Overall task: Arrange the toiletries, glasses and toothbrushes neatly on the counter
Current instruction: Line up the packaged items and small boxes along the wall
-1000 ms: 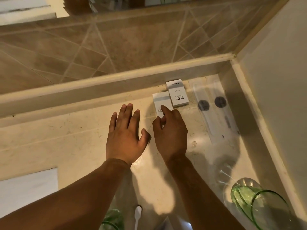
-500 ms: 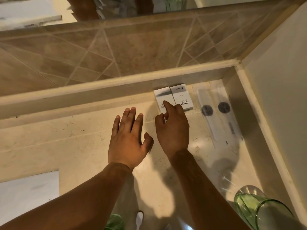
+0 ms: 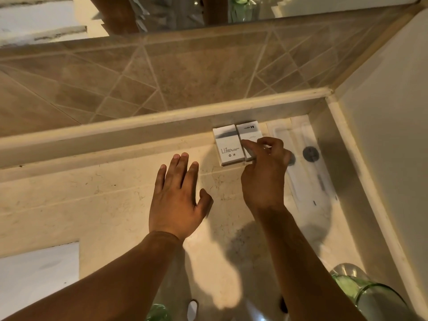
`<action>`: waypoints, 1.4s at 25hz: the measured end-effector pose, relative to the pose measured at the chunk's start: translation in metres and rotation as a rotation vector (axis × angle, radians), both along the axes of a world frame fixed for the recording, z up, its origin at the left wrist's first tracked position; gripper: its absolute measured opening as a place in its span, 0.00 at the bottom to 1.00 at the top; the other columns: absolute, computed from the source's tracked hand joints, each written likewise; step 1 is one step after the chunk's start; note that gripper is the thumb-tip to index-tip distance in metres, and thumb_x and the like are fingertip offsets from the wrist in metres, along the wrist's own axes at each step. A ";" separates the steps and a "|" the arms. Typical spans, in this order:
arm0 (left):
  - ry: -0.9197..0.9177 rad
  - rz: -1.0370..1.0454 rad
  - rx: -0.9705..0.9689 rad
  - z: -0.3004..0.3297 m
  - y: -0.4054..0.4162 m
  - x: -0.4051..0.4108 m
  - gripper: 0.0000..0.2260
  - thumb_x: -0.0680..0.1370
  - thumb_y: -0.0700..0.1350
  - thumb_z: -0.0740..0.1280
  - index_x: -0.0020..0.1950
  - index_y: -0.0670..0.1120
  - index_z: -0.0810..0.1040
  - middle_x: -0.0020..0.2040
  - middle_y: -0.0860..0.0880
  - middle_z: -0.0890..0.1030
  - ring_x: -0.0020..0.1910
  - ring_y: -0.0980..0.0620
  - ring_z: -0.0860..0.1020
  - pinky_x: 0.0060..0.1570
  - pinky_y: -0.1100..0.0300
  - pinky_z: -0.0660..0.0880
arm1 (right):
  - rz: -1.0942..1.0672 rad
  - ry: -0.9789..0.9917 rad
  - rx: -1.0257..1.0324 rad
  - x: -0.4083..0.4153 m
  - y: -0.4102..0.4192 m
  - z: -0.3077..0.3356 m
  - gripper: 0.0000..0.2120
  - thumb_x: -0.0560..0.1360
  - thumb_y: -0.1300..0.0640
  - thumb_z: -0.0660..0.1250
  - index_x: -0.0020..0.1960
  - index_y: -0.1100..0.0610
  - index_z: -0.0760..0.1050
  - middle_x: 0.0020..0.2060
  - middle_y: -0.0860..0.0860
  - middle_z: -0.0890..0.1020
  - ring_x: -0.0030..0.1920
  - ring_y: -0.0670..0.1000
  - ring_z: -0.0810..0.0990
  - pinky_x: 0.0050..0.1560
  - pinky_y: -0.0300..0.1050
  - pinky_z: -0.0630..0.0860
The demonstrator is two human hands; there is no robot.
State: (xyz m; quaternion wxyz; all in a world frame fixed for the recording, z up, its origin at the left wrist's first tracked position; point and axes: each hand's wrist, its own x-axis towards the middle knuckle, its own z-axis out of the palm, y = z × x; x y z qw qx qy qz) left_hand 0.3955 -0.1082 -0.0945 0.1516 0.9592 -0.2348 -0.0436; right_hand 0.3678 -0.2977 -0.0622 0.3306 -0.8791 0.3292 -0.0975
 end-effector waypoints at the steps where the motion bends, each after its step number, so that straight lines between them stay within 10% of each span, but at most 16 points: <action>1: -0.001 0.000 0.001 0.000 0.000 0.000 0.29 0.80 0.58 0.55 0.79 0.48 0.66 0.83 0.47 0.59 0.83 0.51 0.51 0.81 0.49 0.44 | 0.000 -0.012 0.014 0.001 -0.001 -0.001 0.26 0.72 0.69 0.73 0.63 0.46 0.79 0.66 0.50 0.69 0.68 0.55 0.65 0.61 0.57 0.81; 18: -0.029 0.011 -0.025 0.002 -0.002 -0.001 0.29 0.79 0.56 0.56 0.78 0.47 0.68 0.82 0.46 0.62 0.83 0.49 0.54 0.81 0.49 0.46 | -0.018 -0.054 0.131 0.008 0.007 -0.004 0.20 0.75 0.50 0.74 0.65 0.48 0.74 0.62 0.46 0.66 0.64 0.52 0.72 0.59 0.49 0.82; 35: 0.002 0.015 -0.031 0.007 -0.002 -0.004 0.29 0.79 0.55 0.58 0.79 0.46 0.67 0.83 0.45 0.60 0.83 0.49 0.53 0.82 0.49 0.45 | -0.087 -0.172 0.256 -0.131 0.060 0.031 0.11 0.77 0.60 0.68 0.54 0.45 0.78 0.45 0.45 0.79 0.43 0.43 0.79 0.44 0.30 0.75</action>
